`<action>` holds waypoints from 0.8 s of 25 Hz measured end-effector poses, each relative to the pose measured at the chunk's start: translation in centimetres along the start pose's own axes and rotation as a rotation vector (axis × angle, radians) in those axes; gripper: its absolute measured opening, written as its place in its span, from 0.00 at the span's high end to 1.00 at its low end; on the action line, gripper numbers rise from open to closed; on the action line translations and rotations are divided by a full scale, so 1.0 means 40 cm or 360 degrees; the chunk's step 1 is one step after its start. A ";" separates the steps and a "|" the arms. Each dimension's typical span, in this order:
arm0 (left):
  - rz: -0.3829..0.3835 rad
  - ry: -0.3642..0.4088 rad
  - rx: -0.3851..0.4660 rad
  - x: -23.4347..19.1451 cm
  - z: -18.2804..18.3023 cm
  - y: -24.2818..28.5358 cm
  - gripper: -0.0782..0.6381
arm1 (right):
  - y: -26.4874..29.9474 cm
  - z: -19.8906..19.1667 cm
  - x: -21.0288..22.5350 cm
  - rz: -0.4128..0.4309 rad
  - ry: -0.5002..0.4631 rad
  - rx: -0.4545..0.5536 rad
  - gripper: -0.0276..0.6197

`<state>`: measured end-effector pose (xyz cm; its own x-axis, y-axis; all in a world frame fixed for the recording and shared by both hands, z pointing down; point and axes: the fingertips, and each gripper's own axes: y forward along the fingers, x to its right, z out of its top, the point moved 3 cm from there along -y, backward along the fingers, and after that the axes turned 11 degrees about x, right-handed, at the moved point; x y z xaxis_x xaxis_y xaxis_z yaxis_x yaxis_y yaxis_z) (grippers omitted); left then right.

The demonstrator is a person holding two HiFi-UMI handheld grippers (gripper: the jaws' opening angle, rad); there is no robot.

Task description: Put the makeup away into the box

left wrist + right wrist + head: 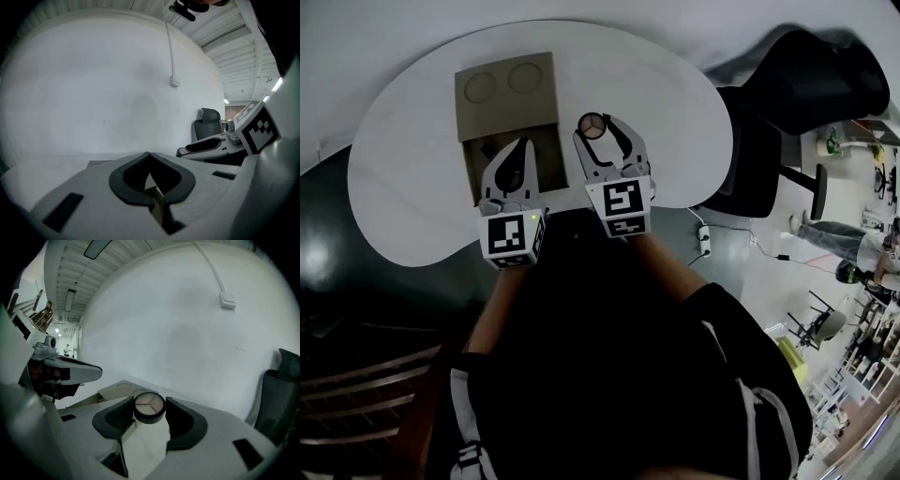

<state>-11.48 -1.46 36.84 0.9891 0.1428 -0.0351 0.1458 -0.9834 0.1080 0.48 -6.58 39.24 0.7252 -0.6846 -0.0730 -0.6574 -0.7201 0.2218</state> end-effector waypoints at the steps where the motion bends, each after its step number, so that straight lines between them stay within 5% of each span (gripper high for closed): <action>1: 0.0025 -0.0002 -0.0002 -0.014 -0.003 -0.011 0.88 | 0.008 0.001 -0.018 0.0027 -0.0005 0.0000 0.60; 20: 0.0252 -0.0063 -0.0095 -0.170 -0.081 -0.137 0.88 | 0.106 -0.133 -0.235 0.0318 -0.0066 -0.0257 0.60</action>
<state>-18.95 3.34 39.70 0.9985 -0.0191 -0.0521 -0.0098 -0.9847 0.1739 -8.03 -2.61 46.05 0.5728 -0.8181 -0.0514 -0.7433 -0.5448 0.3881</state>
